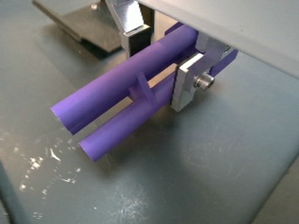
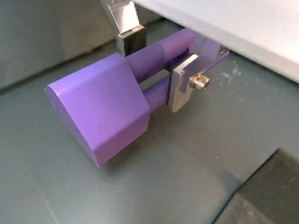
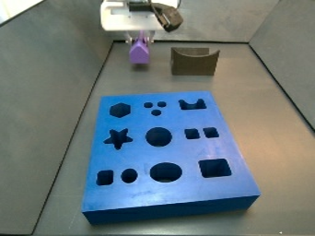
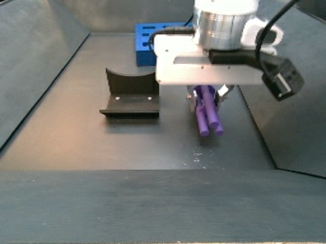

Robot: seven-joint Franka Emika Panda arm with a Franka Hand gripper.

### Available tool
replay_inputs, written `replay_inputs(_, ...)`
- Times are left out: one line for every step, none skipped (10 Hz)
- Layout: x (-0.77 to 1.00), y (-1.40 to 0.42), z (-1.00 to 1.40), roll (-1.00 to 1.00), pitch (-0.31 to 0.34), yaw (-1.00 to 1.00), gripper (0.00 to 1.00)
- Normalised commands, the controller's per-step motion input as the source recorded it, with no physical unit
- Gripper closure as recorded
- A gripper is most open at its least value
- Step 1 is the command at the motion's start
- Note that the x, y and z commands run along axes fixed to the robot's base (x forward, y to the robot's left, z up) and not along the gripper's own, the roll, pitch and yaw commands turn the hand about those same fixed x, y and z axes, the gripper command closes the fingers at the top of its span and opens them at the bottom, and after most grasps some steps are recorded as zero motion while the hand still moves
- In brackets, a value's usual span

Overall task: Pick up the 3 prong object. Move up. Rotate the 3 prong object. Place the 3 prong object on the fixture. Regrasp the 3 prong object. Move to above the board. Insert the 3 prong object.
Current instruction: Rotate the 3 prong object.

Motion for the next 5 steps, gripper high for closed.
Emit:
replay_inputs(0.04,0.01,-0.42,-0.13,-0.069,0.02,1.0)
replay_inputs(0.04,0.01,-0.28,-0.14,-0.079,0.01,1.0)
replay_inputs(0.03,0.01,-0.21,-0.15,-0.083,0.02,1.0)
replay_inputs(0.0,0.0,0.0,0.0,0.0,0.0,0.0)
replay_inputs(0.0,0.0,1.0,0.0,0.0,0.0,0.0)
